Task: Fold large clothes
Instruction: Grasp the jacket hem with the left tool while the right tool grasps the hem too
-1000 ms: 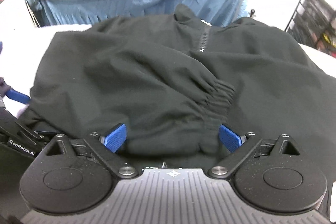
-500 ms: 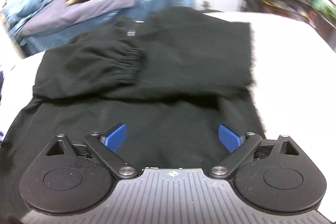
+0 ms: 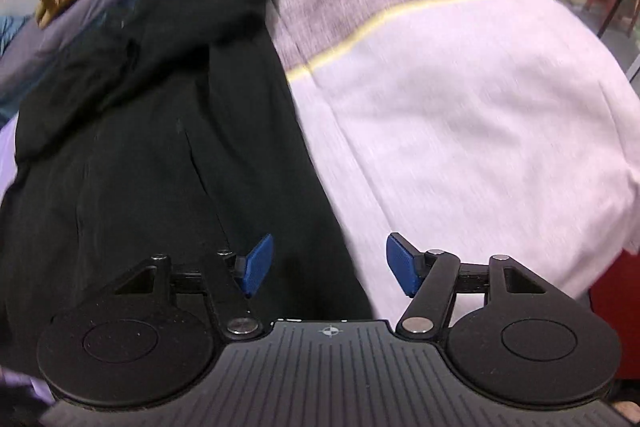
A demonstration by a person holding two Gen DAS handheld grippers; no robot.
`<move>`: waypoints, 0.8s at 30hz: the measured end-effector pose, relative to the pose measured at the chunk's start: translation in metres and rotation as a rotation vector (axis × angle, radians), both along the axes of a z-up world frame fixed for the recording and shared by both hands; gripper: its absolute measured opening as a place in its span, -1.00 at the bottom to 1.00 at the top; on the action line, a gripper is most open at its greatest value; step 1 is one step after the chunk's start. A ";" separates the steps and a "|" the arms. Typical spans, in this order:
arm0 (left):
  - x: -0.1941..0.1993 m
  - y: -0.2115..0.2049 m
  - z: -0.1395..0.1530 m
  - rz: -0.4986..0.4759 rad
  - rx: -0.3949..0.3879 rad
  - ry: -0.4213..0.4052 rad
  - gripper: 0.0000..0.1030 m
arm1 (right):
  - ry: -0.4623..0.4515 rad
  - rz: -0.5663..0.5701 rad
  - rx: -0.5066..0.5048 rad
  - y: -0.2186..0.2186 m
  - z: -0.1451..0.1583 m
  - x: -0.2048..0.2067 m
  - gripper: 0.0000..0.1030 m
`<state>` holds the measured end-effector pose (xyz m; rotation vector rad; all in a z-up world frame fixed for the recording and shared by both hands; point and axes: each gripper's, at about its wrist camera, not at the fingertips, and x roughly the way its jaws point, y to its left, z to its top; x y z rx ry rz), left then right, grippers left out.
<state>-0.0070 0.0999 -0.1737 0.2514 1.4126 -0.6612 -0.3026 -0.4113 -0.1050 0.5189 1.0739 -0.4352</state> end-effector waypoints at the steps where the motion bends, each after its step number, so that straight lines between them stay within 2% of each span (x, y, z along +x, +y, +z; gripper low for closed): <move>1: -0.004 0.001 -0.003 -0.007 0.001 0.014 1.00 | 0.006 0.012 0.013 0.000 -0.002 -0.007 0.30; 4: -0.014 0.001 -0.010 -0.033 0.003 0.056 1.00 | 0.027 0.063 0.051 0.001 -0.011 -0.015 0.30; 8: -0.026 -0.003 -0.016 -0.065 -0.004 0.087 1.00 | 0.099 0.124 0.066 0.008 -0.033 -0.014 0.21; 10: -0.030 -0.004 -0.017 -0.062 -0.008 0.087 1.00 | 0.120 0.139 0.088 0.010 -0.044 -0.012 0.10; 13: -0.032 -0.005 -0.018 -0.042 -0.030 0.092 1.00 | 0.112 0.134 0.085 0.011 -0.046 -0.013 0.09; 15: -0.034 -0.006 -0.016 -0.042 -0.038 0.085 1.00 | 0.116 0.131 0.085 0.011 -0.045 -0.015 0.00; 17: -0.034 -0.008 -0.018 -0.053 -0.052 0.092 1.00 | 0.127 0.144 0.097 0.011 -0.042 -0.015 -0.41; 19: -0.038 -0.011 -0.018 -0.055 -0.051 0.081 1.00 | 0.131 0.157 0.116 0.011 -0.040 -0.013 -0.56; 24: -0.035 -0.009 -0.013 -0.034 -0.096 0.116 0.97 | 0.166 0.173 0.126 0.012 -0.043 -0.007 -0.56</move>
